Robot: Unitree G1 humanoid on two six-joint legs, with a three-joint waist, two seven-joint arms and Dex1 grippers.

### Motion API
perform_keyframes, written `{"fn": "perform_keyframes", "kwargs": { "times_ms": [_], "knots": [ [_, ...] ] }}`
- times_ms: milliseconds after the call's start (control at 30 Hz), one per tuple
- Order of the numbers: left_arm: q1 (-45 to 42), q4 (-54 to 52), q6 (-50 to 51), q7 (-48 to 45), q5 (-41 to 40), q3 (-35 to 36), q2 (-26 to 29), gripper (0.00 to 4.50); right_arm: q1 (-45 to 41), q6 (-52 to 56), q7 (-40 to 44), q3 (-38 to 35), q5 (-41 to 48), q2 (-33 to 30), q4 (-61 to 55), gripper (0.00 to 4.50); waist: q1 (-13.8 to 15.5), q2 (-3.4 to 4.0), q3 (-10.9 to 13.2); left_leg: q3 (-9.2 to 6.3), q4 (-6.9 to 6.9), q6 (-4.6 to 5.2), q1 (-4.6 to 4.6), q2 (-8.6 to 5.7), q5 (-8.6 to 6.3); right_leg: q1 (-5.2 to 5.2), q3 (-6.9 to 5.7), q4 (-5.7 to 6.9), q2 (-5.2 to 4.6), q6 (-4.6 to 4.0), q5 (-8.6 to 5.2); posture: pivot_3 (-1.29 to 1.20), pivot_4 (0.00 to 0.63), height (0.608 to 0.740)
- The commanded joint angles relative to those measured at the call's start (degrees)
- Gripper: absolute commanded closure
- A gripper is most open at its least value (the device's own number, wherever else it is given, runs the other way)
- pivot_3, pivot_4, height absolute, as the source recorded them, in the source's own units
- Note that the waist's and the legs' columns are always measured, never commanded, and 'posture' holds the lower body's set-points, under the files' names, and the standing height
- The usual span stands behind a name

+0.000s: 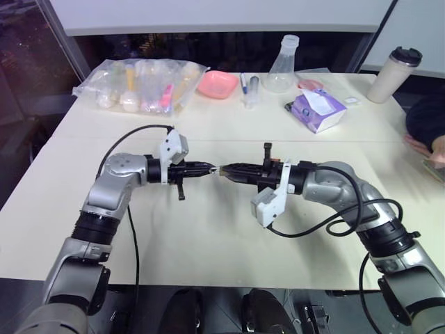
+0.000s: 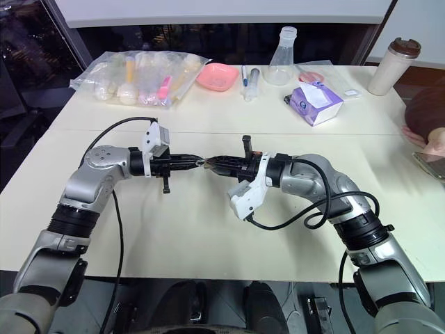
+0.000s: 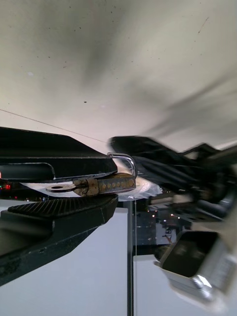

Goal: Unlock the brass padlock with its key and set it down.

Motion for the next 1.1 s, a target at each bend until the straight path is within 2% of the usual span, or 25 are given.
{"fn": "perform_keyframes", "kwargs": {
  "times_ms": [33, 300, 533, 700, 1100],
  "knots": [
    [-0.7, -2.3, 0.6, -2.1, -1.8, 1.8, 1.6, 4.48, -0.6, -0.1, 0.0, -1.1, 1.4, -0.4, -2.2, 4.5, -0.2, 0.0, 0.0, 0.0, 0.0, -0.01, 0.0, 0.0, 0.0, 0.0, 0.0, 0.0, 0.0, 0.0, 0.0, 0.0, 0.15, 0.74],
    [4.9, -9.1, 5.0, -13.6, -2.9, -1.9, 10.7, 4.48, -1.1, 0.1, 0.1, -1.1, 1.6, -0.2, -1.8, 4.5, -0.2, 0.02, 0.0, 0.01, -0.04, -0.01, 0.03, 0.04, 0.0, 0.0, 0.01, 0.02, 0.04, -0.01, 0.0, 0.0, 0.15, 0.74],
    [0.3, -8.1, 10.1, -9.2, -7.1, 1.6, 6.2, 4.48, -0.9, 0.7, 0.4, -0.6, 1.7, 0.5, -2.5, 4.5, 0.1, 0.0, 0.0, 0.0, 0.03, 0.12, 0.03, -0.03, -0.06, 0.07, -0.01, 0.01, -0.03, 0.0, 0.0, 0.0, 0.15, 0.74],
    [-0.5, -8.7, 12.4, -8.5, -8.4, 1.9, 5.5, 4.48, -0.4, 1.2, 0.7, -0.4, 1.7, 0.9, -3.4, 4.5, -0.5, 0.01, 0.0, 0.0, -0.04, -0.01, 0.03, 0.05, 0.0, -0.02, 0.02, 0.02, 0.06, 0.0, 0.0, 0.0, 0.15, 0.74],
    [-3.3, -3.5, 6.8, -2.7, -5.5, 3.0, 1.7, 4.48, 0.6, 1.8, 1.5, -0.4, 2.1, 0.7, -4.6, 4.5, 0.0, 0.0, 0.0, 0.0, 0.0, 0.04, 0.03, 0.03, -0.02, 0.01, 0.01, 0.04, 0.03, -0.01, 0.0, 0.0, 0.15, 0.74]
  ]
}}
